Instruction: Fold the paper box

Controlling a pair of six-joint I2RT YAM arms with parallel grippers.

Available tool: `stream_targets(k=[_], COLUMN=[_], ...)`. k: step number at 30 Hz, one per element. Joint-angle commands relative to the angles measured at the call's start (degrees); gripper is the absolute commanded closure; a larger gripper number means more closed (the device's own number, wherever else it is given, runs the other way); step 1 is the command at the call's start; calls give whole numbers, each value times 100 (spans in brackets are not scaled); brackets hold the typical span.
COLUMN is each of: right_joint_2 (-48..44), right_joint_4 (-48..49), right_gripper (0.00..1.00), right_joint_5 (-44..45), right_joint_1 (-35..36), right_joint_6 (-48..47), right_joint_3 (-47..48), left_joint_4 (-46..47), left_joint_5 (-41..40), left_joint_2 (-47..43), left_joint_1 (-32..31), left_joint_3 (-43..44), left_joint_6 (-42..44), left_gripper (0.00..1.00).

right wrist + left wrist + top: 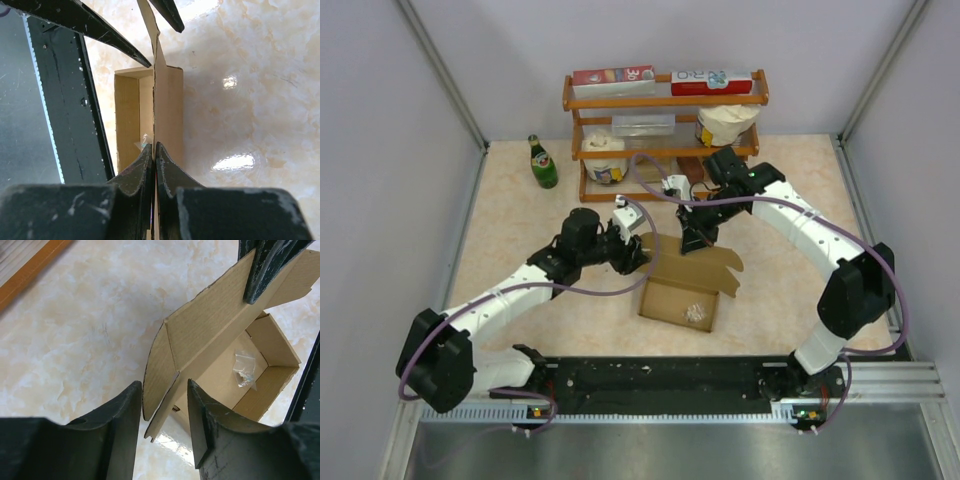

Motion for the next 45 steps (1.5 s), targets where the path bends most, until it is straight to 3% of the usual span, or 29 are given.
stream_targets(k=[1,5,12,22,30,38,45], right_joint_2=[23,23,49,49,49,58,41], right_joint_4=[86,86,86,86,95,95,104], right_gripper=[97,97,96,96,96,95,92], right_joint_5=[-126,-109,-100,-118,-153,-162,-345], right_joint_1=[-44,-36,-53,-62,-88,-97,-97], right_joint_6=[-28,-28,-19,8,25,16,60], right_joint_3=[302,311,328,328,337,337,329], left_joint_4=[-12,-47,-82,-38,6,-47,-29], left_joint_5=[45,54,133,239,256,274,283], left_joint_2=[42,60,16,113,104,174,192], left_joint_1=[5,5,5,14,14,14,5], left_joint_3=[265,257,169,72,-51,-25,-7], left_joint_6=[75,67,76,14,-12,-12,-47], left_gripper=[55,63,57,65,59,71,100])
